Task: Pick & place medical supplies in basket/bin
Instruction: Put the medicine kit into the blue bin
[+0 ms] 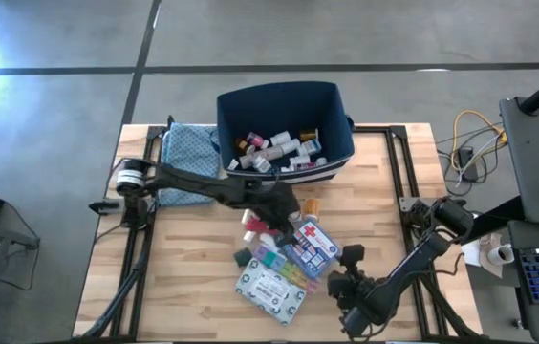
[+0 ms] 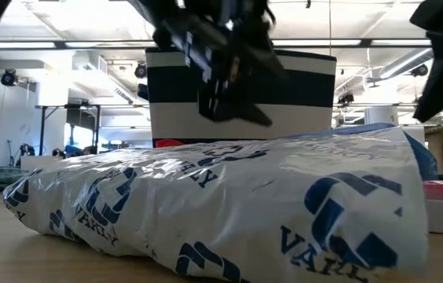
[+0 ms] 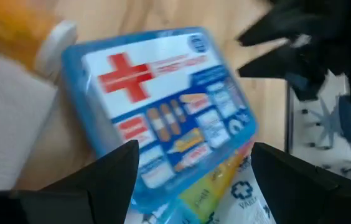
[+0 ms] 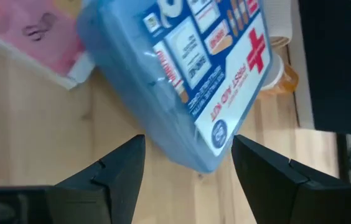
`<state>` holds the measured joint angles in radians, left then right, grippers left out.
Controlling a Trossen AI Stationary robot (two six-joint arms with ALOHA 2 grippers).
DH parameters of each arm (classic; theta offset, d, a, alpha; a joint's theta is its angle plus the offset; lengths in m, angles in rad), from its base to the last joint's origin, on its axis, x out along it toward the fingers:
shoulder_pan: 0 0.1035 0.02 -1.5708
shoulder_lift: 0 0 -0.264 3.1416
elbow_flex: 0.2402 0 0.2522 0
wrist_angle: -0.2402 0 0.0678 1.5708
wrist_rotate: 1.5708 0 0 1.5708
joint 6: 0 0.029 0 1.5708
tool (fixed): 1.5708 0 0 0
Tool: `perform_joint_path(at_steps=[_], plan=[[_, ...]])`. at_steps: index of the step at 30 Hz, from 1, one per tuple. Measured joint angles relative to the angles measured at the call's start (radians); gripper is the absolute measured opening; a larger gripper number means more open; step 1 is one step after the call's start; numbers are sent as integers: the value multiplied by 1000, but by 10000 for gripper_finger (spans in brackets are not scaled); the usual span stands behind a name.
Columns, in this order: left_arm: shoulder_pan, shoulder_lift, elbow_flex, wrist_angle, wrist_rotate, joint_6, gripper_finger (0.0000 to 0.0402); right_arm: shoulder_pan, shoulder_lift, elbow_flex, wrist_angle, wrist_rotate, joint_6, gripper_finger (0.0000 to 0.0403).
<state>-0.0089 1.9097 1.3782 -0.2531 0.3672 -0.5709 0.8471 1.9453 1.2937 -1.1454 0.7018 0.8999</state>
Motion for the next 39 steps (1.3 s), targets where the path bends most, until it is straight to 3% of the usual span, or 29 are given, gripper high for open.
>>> perform_joint_path(at_steps=[6, 16, 24, 31, 39], plan=[[10, 46, 27, -32, 53, -72, 287, 2, 1, -35, 3, 35, 9, 228], [11, 46, -9, -29, -3, -95, 287, 2, 41, -75, 97, 35, 14, 228], [12, 46, -30, -30, -4, -105, 287, 2, 66, -22, 114, 61, -30, 228], [13, 46, -50, -26, -4, -105, 287, 1, 65, -7, 103, -11, 192, 229], [13, 46, -50, -20, -3, -121, 287, 1, 60, 28, 107, -20, 178, 295]])
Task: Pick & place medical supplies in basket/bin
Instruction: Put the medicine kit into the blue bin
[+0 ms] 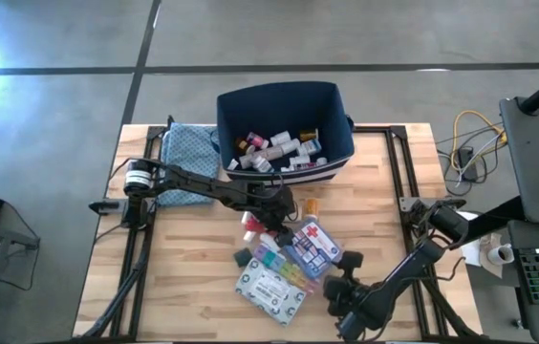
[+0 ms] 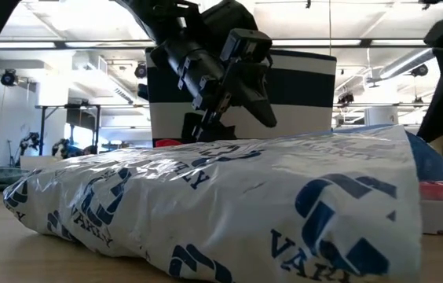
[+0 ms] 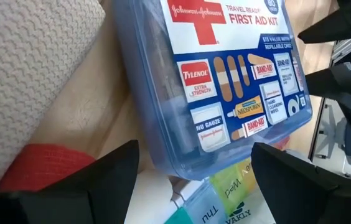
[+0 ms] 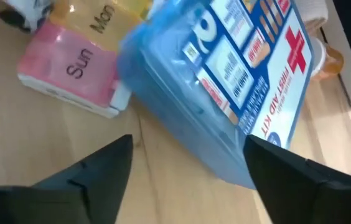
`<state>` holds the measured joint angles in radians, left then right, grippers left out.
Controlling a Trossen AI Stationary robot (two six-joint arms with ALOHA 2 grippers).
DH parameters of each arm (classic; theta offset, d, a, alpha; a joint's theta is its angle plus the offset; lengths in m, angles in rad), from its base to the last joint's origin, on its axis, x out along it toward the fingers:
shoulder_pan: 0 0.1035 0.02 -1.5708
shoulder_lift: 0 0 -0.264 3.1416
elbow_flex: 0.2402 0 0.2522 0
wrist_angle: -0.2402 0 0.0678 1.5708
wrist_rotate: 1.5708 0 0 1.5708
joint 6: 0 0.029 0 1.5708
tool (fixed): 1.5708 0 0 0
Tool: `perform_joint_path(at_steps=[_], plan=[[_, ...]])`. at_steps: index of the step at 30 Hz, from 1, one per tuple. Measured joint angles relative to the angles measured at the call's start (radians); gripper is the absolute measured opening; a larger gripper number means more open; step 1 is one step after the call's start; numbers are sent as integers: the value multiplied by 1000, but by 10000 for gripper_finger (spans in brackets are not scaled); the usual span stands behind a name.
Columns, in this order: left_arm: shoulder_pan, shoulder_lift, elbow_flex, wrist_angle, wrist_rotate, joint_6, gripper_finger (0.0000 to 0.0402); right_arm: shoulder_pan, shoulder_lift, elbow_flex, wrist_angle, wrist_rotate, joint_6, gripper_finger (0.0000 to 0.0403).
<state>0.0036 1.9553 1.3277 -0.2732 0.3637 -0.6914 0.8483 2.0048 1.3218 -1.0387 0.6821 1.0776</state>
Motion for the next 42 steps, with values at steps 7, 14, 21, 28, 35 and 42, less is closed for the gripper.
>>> perform_joint_path(at_steps=[7, 14, 21, 28, 35, 42], plan=[[-1, 0, 0, 1, 0, 0, 287, 0, 0, -3, -6, 10, -69, 354], [-5, 3, 0, 4, 0, 0, 287, 0, 0, -45, -12, 134, -192, 359], [-5, 5, -13, 6, 0, -5, 287, -3, -25, -87, -153, 94, 147, 357], [-12, 0, 15, 7, 0, -31, 287, 19, -218, -148, -382, 41, 861, 342], [-25, -10, 54, 9, 1, -31, 287, 19, -569, -498, 73, -26, 1129, 341], [-56, -10, 40, 7, -1, -31, 287, -39, -746, -785, 329, -50, 1184, 341]])
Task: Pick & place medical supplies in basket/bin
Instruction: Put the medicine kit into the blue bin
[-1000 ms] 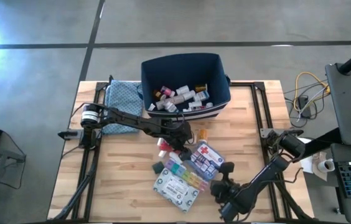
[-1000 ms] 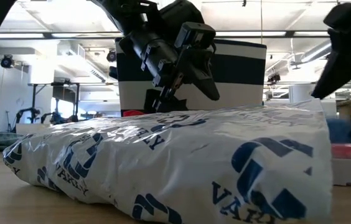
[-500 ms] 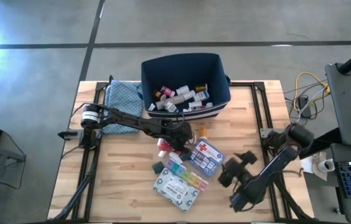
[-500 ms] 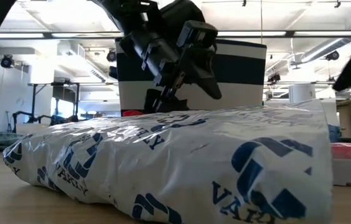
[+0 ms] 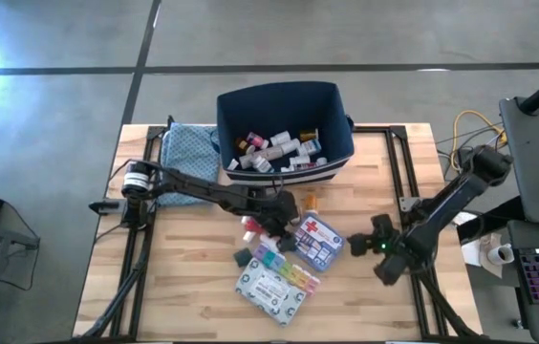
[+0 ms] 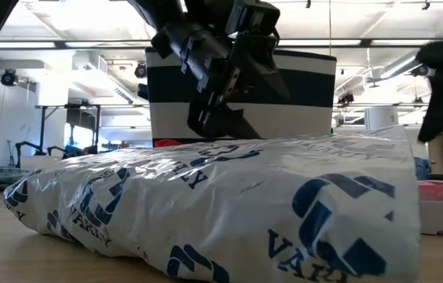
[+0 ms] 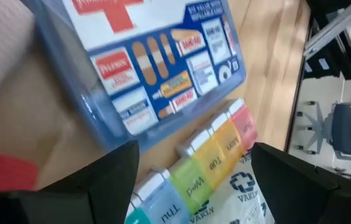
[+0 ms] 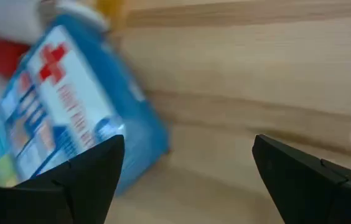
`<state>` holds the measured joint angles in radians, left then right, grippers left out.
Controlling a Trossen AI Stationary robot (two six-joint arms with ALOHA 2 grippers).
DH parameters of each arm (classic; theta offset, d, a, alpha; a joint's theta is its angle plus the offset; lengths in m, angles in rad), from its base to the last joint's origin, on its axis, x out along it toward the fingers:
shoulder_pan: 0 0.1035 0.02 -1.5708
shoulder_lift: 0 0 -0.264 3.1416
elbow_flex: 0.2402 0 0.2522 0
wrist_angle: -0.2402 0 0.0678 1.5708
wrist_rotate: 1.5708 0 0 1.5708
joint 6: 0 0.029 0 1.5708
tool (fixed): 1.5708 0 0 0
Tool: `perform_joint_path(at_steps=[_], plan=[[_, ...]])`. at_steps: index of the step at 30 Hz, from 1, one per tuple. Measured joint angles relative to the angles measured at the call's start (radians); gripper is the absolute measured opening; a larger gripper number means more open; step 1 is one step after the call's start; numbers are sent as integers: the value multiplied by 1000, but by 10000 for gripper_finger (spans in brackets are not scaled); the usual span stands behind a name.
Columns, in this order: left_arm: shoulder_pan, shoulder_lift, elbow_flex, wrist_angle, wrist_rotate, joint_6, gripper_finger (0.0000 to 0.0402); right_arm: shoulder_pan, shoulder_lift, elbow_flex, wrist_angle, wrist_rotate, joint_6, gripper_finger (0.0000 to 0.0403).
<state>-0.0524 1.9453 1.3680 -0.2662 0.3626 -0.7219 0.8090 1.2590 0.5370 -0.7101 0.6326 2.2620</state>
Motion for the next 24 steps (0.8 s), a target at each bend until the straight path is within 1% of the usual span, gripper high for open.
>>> perform_joint_path(at_steps=[4, 8, 13, 18, 20, 24], plan=[[-14, 2, -12, 3, -21, 1, 287, -65, -26, -91, 217, -3, -51, 341], [-13, 26, -17, 5, -31, 1, 287, -131, 3, -149, 412, -27, -115, 341], [-15, 62, -11, 59, -20, -13, 287, -185, 52, -172, 526, -67, -190, 340], [-15, 86, -13, 88, -9, -22, 287, -212, 83, -180, 679, -94, -321, 340], [-15, 91, -13, 97, -9, -21, 287, -223, 94, -165, 696, -112, -353, 340], [-14, 104, -20, 89, -64, -14, 287, -245, 101, -142, 751, -150, -442, 340]])
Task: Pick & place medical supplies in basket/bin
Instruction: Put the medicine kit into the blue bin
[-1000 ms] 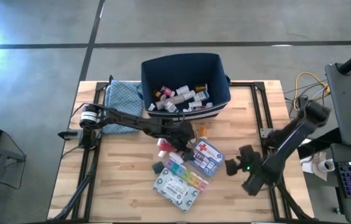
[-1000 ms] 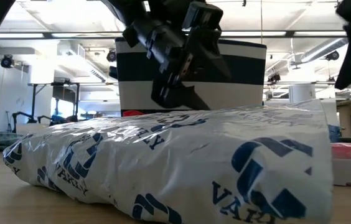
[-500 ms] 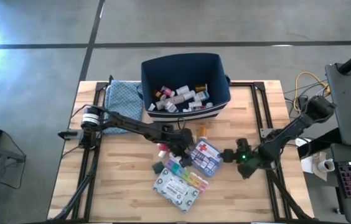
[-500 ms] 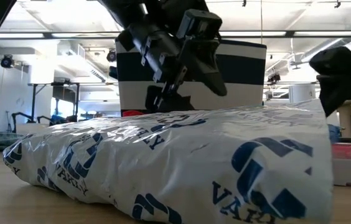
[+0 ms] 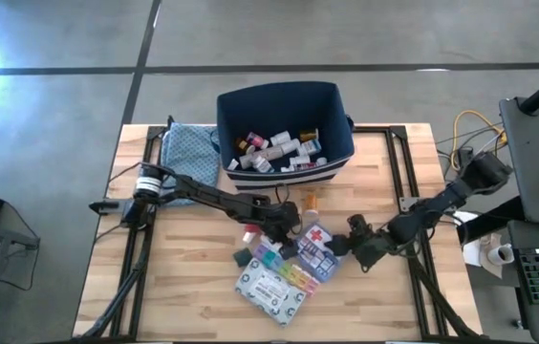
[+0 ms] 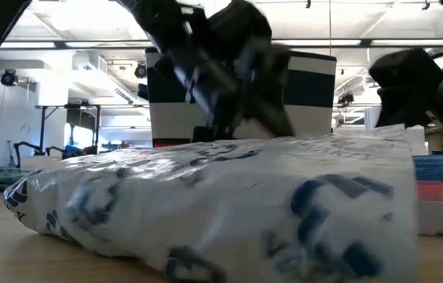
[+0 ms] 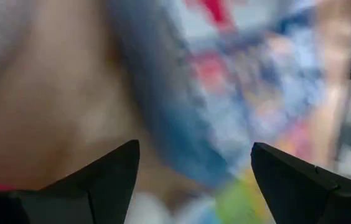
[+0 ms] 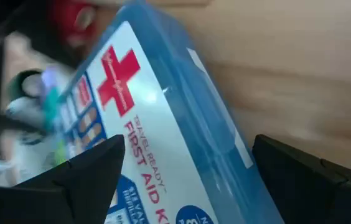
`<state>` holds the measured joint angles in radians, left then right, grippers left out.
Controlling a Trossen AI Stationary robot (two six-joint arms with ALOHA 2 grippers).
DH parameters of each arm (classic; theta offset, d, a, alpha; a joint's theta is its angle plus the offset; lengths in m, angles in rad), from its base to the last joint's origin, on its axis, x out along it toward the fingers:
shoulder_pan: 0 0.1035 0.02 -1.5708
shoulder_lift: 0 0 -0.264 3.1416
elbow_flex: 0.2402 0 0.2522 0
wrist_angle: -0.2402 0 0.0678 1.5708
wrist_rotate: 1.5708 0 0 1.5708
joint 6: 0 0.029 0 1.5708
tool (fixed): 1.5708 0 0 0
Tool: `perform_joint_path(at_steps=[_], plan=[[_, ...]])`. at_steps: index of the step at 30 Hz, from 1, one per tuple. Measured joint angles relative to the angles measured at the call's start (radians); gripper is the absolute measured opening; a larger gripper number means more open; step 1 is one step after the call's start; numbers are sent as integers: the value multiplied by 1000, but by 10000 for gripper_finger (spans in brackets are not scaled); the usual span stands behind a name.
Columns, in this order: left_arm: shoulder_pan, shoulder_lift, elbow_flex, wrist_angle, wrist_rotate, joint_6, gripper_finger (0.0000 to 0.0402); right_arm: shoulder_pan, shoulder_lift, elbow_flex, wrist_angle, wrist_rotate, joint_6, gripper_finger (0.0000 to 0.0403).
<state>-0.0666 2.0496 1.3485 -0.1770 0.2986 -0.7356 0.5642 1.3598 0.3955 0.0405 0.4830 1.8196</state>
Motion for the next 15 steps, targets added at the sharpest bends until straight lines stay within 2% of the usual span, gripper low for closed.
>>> perform_joint_path(at_steps=[2, 8, 15], plan=[[2, -2, -1, 7, -30, -2, 287, -16, -1, 13, 53, -14, -55, 340], [5, -3, -2, 7, -45, -3, 287, -70, 66, 56, 64, -173, -173, 340], [6, -106, 15, -75, -38, -6, 287, -78, 131, 77, 74, -165, -158, 340]])
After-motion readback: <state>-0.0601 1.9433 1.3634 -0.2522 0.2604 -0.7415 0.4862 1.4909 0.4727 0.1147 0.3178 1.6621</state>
